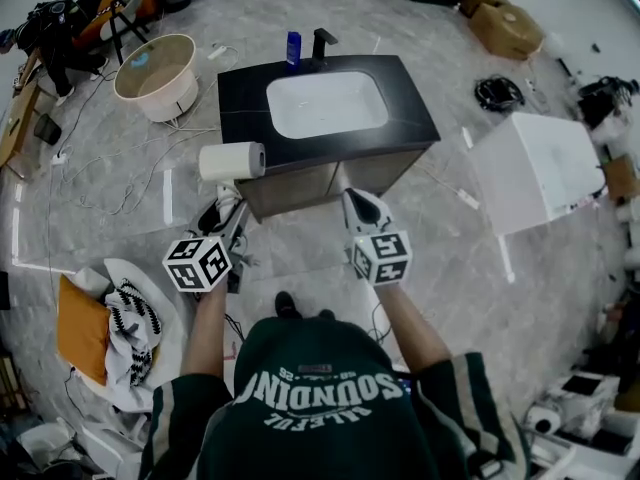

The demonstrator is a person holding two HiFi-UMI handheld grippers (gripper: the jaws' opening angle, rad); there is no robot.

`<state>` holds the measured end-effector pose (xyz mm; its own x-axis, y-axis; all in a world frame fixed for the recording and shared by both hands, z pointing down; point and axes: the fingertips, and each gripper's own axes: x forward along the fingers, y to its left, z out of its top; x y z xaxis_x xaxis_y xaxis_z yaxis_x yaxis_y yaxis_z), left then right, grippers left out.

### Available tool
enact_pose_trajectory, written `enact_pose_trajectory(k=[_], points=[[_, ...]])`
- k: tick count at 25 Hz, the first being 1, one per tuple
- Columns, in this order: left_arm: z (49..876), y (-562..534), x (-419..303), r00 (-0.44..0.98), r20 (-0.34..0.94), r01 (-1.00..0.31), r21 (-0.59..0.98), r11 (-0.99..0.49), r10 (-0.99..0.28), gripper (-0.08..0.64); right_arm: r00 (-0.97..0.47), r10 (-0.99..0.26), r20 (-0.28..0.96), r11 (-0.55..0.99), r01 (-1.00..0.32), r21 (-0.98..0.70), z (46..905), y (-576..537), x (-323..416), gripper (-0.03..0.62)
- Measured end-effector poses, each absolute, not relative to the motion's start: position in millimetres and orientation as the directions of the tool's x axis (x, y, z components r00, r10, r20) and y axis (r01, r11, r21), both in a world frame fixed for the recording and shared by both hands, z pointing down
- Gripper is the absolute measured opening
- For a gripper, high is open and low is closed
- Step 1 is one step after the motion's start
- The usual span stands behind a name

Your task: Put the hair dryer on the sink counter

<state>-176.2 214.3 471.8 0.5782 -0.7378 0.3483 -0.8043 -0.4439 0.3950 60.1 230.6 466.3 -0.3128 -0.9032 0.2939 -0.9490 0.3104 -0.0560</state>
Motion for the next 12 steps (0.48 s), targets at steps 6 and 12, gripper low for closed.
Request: enact_pose_trajectory(k=[6, 12], points=[[477.5, 189.3, -195.7, 0.601, 0.35, -0.79, 0.393, -0.47, -0.719, 0.225, -0.279, -0.913, 0.298, 0.279, -0.959, -0.045, 466.7, 208.5, 41.2, 0.0], [481.7, 167.3, -206.5, 0.619, 0.353, -0.779, 0.39, -0.491, -0.702, 0.225, -0.256, -0.923, 0.288, 0.254, -0.966, -0.045, 467.3, 187.8, 33.8, 0.0]])
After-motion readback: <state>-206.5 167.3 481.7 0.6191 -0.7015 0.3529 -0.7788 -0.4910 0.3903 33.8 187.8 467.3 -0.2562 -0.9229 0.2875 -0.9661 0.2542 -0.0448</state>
